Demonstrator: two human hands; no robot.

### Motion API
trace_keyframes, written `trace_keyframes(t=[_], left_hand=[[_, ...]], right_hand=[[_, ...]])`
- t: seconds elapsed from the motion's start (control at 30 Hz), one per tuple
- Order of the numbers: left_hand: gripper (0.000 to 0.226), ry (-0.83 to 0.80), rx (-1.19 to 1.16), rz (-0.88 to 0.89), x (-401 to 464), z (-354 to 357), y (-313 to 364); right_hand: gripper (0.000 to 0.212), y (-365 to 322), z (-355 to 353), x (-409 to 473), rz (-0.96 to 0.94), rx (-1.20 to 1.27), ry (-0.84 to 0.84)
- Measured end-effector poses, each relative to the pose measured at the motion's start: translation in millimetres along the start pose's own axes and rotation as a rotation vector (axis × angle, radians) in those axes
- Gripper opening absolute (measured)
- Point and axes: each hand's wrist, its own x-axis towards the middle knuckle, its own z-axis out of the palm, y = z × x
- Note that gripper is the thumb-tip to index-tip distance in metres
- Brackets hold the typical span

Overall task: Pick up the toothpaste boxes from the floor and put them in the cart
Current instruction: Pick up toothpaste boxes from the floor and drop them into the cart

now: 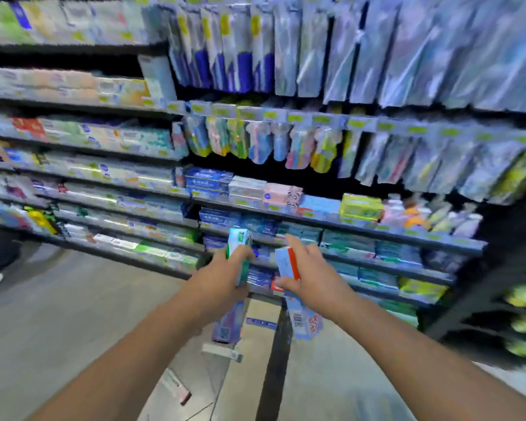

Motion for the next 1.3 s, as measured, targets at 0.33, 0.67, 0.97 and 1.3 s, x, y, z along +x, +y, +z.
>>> trace_keyframes(t=[0.33,0.67,0.97,1.3], left_hand=[[0.045,-0.196,0.08,0.544,118.9,112.6,333.5],[0.045,-0.378,0.161,0.969,121.1,222.2,606.2],[0.045,-0.565,0.216,1.203,152.3,312.3,775.3],[0.046,-0.641,0.231,1.381,210.3,366.8,957.6]], right_hand=[[0.093,272.9,-193.6,-145.0,0.489,0.003,0.306],[0.09,439.7,-289.6,-323.5,0.875,0.006,0.584],[0.092,561.0,-338.0,-379.9,1.136,0.068,0.686],[0.094,664.1,-434.3,-408.7,1.351,0.069,0.809]])
